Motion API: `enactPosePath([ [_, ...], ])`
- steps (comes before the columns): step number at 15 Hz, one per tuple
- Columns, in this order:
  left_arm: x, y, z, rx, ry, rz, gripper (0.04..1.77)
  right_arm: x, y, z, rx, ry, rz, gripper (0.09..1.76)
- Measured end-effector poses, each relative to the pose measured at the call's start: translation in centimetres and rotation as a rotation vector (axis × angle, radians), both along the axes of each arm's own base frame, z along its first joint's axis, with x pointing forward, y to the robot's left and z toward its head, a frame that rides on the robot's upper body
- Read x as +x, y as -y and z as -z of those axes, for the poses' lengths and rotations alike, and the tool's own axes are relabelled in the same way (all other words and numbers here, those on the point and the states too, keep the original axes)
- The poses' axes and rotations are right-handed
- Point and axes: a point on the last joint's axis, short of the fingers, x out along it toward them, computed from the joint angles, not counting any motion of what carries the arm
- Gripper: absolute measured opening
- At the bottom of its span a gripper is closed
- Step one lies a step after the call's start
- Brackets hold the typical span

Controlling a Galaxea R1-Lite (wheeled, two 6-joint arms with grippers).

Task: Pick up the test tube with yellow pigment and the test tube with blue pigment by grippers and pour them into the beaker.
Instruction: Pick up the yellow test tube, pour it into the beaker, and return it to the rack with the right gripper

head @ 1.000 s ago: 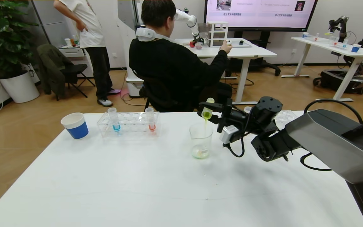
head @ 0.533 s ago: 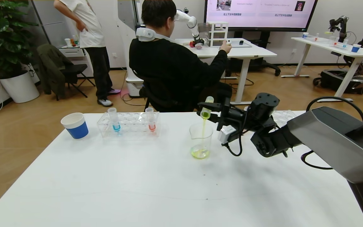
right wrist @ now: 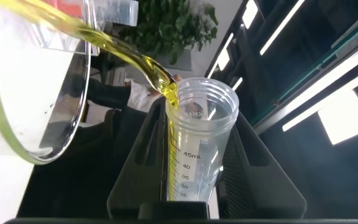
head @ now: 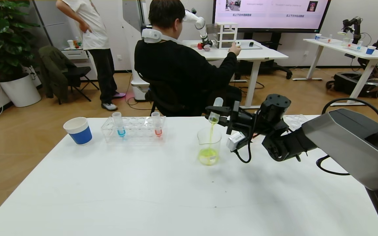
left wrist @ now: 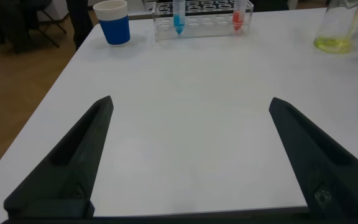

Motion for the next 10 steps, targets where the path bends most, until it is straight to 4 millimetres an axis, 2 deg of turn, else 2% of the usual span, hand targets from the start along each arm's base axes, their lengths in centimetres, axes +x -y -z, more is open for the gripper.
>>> enactPosePath([
  [6, 0.0, 0.0, 0.0, 0.0, 0.0, 0.0, 1.75, -0.47, 0.0, 0.13, -0.039, 0.083, 0.009, 0.51],
  [10, 0.0, 0.0, 0.0, 0.0, 0.0, 0.0, 1.75, -0.78, -0.04, 0.74, -0.052, 0.074, 0.008, 0.51],
])
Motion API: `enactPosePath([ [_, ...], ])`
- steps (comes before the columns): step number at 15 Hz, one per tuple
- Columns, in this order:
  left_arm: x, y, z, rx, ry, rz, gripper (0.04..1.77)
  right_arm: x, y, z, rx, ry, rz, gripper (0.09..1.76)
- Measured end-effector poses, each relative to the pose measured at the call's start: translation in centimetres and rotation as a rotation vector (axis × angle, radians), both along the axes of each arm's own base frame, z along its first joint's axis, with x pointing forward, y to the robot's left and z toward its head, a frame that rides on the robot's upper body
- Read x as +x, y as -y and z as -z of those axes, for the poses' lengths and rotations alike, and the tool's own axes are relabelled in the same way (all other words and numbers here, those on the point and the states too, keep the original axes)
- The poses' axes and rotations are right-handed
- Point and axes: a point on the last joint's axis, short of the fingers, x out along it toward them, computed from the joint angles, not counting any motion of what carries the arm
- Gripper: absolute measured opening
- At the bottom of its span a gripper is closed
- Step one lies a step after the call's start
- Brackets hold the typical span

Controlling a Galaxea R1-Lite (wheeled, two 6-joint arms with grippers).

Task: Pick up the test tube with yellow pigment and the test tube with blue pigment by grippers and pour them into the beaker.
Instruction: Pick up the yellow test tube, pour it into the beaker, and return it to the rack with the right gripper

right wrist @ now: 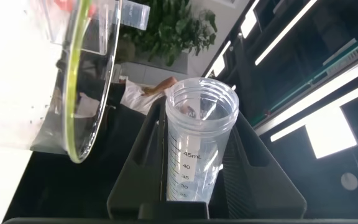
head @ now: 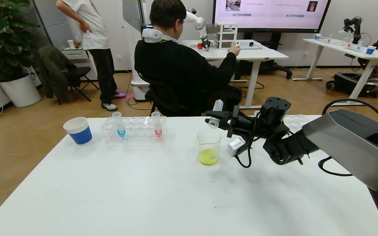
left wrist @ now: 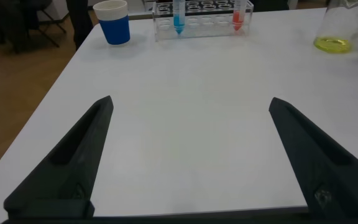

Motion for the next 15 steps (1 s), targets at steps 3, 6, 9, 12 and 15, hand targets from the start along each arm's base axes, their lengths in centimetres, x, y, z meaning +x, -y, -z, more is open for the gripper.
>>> enactPosePath([
  [3, 0.0, 0.0, 0.0, 0.0, 0.0, 0.0, 1.75, -0.2, -0.1, -0.6, -0.002, -0.027, -0.005, 0.51],
  [6, 0.0, 0.0, 0.0, 0.0, 0.0, 0.0, 1.75, -0.6, -0.2, -2.9, 0.026, -0.135, -0.017, 0.51],
  [9, 0.0, 0.0, 0.0, 0.0, 0.0, 0.0, 1.75, -1.7, 0.3, -6.6, 0.131, -0.298, -0.028, 0.51],
  [12, 0.0, 0.0, 0.0, 0.0, 0.0, 0.0, 1.75, -2.9, 0.8, -9.6, 0.283, -0.461, 0.024, 0.51],
  [15, 0.0, 0.0, 0.0, 0.0, 0.0, 0.0, 1.75, -4.8, 1.5, -10.8, 0.561, -0.704, 0.097, 0.51],
])
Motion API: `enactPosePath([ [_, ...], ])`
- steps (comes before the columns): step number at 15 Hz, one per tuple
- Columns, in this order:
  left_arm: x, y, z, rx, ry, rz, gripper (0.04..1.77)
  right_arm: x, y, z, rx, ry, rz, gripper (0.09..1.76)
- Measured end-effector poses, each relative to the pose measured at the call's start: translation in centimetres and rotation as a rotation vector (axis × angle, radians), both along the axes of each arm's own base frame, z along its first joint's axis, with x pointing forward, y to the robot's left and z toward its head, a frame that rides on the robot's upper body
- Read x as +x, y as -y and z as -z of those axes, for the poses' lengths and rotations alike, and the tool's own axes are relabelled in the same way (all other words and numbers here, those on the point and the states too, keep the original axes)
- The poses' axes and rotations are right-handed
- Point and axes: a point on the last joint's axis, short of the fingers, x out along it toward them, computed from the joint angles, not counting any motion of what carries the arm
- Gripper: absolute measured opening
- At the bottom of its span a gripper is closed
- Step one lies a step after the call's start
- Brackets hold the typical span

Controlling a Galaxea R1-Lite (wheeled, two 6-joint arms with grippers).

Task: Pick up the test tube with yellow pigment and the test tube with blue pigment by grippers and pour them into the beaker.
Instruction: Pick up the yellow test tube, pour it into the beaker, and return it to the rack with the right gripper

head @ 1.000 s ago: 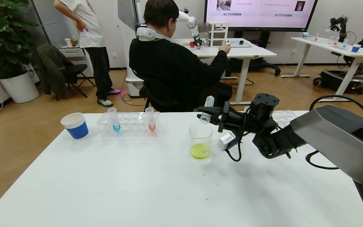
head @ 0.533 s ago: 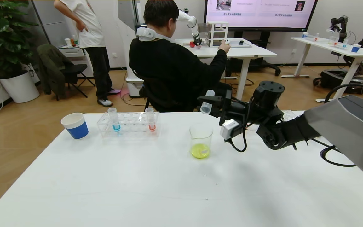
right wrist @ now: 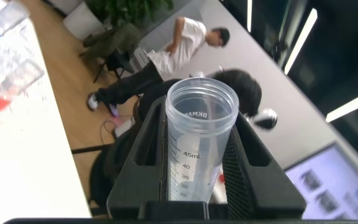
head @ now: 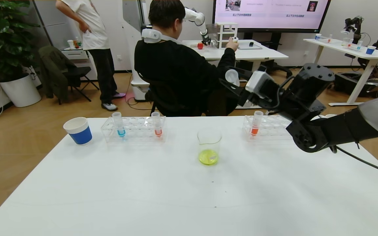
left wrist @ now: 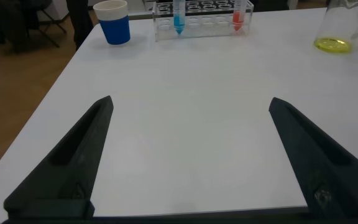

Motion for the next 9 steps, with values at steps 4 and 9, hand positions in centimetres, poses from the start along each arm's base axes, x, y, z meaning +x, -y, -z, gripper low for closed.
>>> enactPosePath([
  [4, 0.0, 0.0, 0.0, 0.0, 0.0, 0.0, 1.75, -3.7, -0.2, 0.3, 0.407, -0.374, 0.098, 0.51],
  [9, 0.0, 0.0, 0.0, 0.0, 0.0, 0.0, 1.75, -8.0, 2.4, 1.5, 0.509, -0.781, 0.235, 0.51],
])
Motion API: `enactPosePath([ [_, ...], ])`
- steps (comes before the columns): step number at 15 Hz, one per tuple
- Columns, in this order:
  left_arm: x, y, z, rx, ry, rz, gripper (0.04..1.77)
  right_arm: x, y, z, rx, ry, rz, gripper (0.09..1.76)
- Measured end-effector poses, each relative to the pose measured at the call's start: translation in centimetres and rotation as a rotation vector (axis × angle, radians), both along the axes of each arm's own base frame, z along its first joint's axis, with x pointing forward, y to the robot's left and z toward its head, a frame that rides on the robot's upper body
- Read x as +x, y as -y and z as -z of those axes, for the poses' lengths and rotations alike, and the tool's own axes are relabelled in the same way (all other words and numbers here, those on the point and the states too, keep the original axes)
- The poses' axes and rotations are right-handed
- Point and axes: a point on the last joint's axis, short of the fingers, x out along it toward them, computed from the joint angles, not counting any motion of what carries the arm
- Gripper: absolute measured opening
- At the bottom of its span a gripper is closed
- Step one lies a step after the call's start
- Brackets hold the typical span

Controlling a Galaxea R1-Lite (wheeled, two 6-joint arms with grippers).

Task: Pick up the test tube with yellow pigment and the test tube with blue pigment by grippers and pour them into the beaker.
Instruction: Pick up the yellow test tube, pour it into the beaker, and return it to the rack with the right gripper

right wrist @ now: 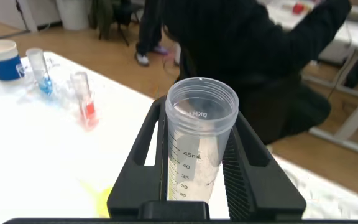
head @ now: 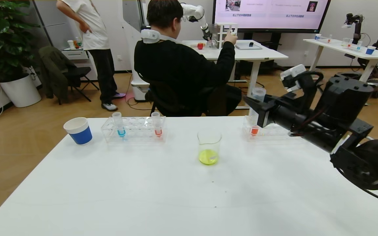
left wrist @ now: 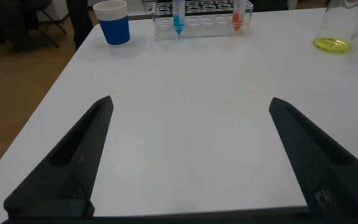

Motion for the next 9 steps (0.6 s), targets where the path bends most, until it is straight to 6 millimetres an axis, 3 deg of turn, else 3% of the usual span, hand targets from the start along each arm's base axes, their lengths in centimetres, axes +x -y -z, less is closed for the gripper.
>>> enactPosePath([
  [2, 0.0, 0.0, 0.0, 0.0, 0.0, 0.0, 1.75, -1.2, 2.4, -0.4, 0.003, -0.102, 0.051, 0.51],
  [4, 0.0, 0.0, 0.0, 0.0, 0.0, 0.0, 1.75, -1.5, 5.0, -1.3, 0.014, -0.098, 0.098, 0.51],
  [9, 0.0, 0.0, 0.0, 0.0, 0.0, 0.0, 1.75, -0.4, 13.8, -2.3, 0.025, -0.059, 0.239, 0.51],
])
